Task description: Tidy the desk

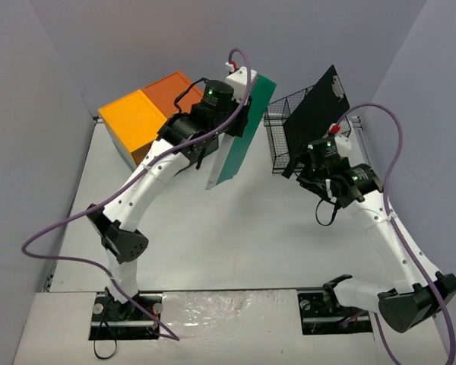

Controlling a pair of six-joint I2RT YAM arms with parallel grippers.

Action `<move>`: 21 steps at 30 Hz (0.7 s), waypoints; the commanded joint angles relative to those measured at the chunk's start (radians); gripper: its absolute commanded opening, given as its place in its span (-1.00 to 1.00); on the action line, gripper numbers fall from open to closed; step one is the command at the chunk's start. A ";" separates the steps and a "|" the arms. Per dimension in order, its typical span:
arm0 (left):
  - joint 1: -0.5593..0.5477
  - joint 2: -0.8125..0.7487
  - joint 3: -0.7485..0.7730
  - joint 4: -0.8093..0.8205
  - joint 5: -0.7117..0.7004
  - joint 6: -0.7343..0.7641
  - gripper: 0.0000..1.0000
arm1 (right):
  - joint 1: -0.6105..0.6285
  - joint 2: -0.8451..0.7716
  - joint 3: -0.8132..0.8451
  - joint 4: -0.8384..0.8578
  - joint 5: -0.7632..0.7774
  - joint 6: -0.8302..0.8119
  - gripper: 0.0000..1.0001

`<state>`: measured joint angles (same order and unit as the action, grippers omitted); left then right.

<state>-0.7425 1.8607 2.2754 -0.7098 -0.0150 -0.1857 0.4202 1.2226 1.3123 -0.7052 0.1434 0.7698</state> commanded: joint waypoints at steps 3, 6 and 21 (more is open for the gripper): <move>-0.020 0.113 0.193 0.244 -0.107 0.146 -1.00 | -0.052 -0.107 -0.118 -0.068 0.099 0.078 0.98; -0.022 0.150 0.192 0.376 -0.114 0.174 -1.00 | -0.067 -0.116 -0.175 -0.071 0.075 0.074 0.99; -0.058 0.334 0.398 0.700 -0.063 0.328 -1.00 | -0.101 -0.081 -0.269 -0.066 -0.060 0.037 1.00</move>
<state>-0.7923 2.2358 2.5516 -0.2467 -0.1048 0.0889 0.3318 1.1313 1.0712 -0.7699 0.1198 0.8161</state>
